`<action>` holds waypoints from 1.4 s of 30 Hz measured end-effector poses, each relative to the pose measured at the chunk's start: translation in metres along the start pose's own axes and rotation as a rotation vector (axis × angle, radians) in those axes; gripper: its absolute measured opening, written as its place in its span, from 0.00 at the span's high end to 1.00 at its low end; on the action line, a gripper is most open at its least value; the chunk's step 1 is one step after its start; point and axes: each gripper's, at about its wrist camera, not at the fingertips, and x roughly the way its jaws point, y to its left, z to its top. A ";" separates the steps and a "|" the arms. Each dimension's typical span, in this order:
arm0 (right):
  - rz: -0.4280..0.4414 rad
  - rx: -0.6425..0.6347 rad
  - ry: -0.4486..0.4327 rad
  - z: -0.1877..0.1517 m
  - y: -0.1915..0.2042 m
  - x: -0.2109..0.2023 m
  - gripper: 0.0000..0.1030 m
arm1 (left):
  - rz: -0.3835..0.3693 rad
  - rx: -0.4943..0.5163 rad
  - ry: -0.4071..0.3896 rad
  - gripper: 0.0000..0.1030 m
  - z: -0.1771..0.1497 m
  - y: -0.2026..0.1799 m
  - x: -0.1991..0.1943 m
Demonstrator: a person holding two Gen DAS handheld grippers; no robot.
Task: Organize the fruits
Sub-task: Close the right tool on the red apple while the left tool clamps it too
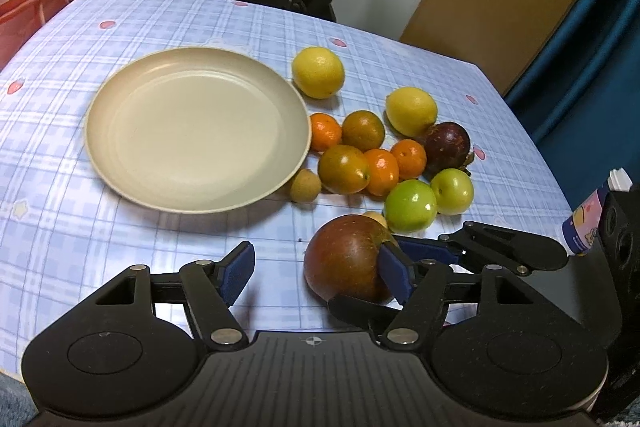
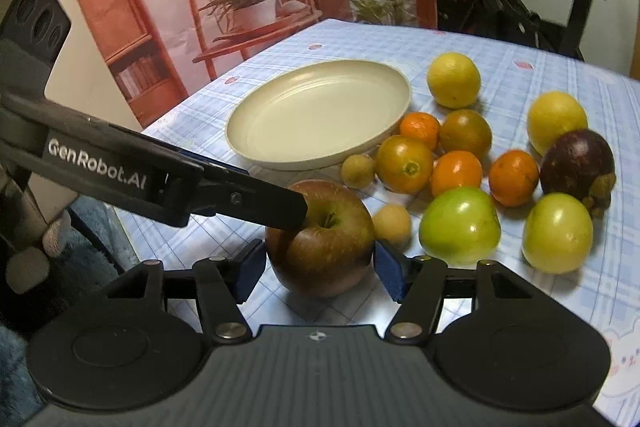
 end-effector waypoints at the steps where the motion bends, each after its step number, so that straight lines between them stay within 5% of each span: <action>1: 0.000 -0.015 -0.011 -0.001 0.002 0.000 0.38 | 0.004 -0.006 -0.005 0.30 0.000 0.001 -0.001; 10: -0.002 -0.083 -0.060 -0.007 0.006 0.004 0.38 | -0.068 -0.016 -0.085 0.33 -0.001 -0.002 -0.003; 17: 0.000 -0.083 -0.066 -0.009 0.005 0.004 0.38 | -0.097 -0.066 -0.039 0.34 -0.005 0.005 0.013; 24: 0.010 -0.068 -0.070 -0.010 0.003 0.005 0.38 | -0.113 -0.081 -0.025 0.54 -0.008 0.008 0.017; 42: 0.024 -0.029 -0.057 -0.012 -0.001 0.006 0.39 | -0.132 -0.057 -0.035 0.55 -0.009 0.009 0.015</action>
